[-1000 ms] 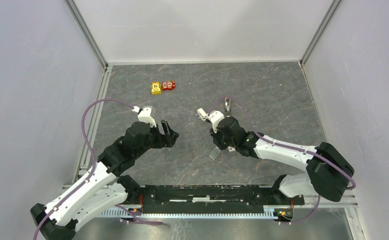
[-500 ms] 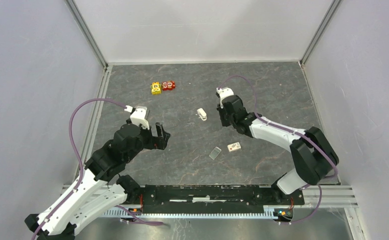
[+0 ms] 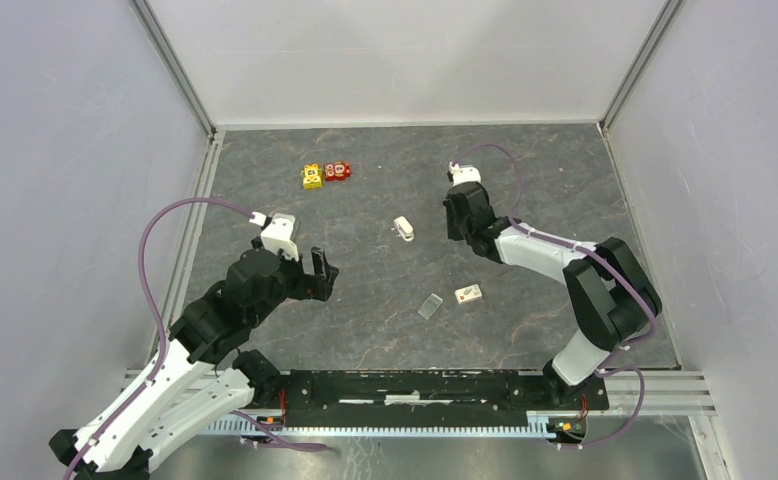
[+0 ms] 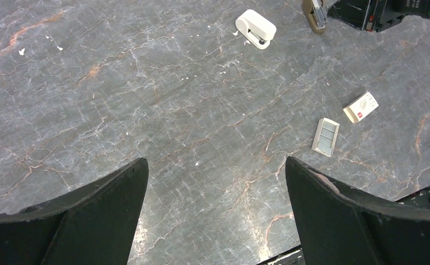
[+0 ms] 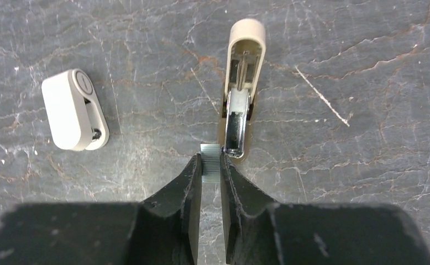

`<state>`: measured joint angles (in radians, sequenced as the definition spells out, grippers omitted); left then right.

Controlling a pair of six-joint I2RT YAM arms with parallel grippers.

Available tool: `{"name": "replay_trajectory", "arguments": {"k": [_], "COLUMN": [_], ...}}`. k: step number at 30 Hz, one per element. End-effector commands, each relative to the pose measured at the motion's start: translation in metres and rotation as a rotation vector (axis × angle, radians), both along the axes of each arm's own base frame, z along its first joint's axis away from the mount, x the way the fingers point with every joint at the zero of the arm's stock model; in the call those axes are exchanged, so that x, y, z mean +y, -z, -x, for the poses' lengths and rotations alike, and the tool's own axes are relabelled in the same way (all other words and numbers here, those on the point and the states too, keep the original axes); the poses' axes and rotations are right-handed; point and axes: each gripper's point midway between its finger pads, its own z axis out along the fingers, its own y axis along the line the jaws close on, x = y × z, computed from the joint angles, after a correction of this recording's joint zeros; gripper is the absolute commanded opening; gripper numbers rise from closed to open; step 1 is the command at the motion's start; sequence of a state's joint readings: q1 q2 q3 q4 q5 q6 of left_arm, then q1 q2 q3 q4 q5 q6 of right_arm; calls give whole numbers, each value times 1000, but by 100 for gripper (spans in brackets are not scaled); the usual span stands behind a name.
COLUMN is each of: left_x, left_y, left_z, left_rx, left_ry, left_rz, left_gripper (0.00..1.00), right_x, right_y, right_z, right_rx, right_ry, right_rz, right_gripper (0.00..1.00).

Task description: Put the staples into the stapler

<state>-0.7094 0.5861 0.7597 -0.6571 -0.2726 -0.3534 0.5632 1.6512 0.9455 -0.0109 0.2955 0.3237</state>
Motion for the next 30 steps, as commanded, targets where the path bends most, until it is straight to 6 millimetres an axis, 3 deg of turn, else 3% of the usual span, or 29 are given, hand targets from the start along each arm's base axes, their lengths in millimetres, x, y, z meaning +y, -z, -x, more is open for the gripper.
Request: {"name": "replay_trajectory", "arguments": {"k": [1, 30], "left_x": [4, 8], "left_y": [-4, -2], "left_z": [-4, -7], "left_rx": [-40, -40], "left_ry": [5, -22], "left_rz": [-42, -61], "left_gripper": [100, 100], "right_x": [2, -11], "right_y": [-15, 8], "right_z": [-21, -32], "right_rx": [-70, -26], "right_ry": [50, 46], "right_rz": [-68, -155], "right_gripper": [22, 22]}}
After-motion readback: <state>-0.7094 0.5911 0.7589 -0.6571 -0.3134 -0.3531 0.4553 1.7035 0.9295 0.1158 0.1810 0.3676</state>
